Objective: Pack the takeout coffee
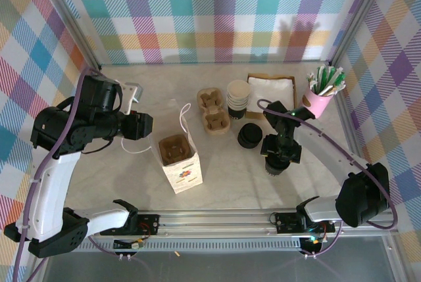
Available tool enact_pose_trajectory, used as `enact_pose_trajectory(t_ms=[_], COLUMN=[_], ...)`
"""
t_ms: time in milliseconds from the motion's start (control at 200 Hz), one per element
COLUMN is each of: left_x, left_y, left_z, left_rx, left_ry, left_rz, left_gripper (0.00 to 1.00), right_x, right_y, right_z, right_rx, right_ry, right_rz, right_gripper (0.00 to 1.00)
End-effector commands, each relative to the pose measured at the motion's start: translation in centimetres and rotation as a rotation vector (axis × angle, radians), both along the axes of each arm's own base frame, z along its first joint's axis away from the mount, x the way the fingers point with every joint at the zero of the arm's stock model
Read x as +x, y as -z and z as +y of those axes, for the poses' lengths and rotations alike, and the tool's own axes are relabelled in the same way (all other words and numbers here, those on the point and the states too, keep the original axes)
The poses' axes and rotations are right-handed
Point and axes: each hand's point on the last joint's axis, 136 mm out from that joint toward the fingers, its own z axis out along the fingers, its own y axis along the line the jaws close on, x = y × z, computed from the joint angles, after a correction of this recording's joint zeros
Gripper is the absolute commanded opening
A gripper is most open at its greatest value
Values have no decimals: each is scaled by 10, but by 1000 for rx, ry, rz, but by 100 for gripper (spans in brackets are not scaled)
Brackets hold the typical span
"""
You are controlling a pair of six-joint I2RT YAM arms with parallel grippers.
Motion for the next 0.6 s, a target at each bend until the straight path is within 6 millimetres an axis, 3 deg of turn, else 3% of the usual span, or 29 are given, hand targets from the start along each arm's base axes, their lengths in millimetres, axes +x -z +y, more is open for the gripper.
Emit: enact_pose_trajectory(t_ms=[0, 290, 595], left_x=[-4, -2, -5], left_y=[-6, -4, -4], left_z=[5, 4, 10], left_rx=[-6, -5, 10], left_ry=[-7, -7, -30], left_rz=[-29, -25, -23], left_gripper=[45, 45, 45], right_x=[-19, -23, -34], right_y=[3, 10, 19], right_z=[-9, -4, -9], right_rx=[-46, -17, -35], right_ry=[-9, -76, -26], right_rz=[75, 96, 154], right_gripper=[83, 81, 75])
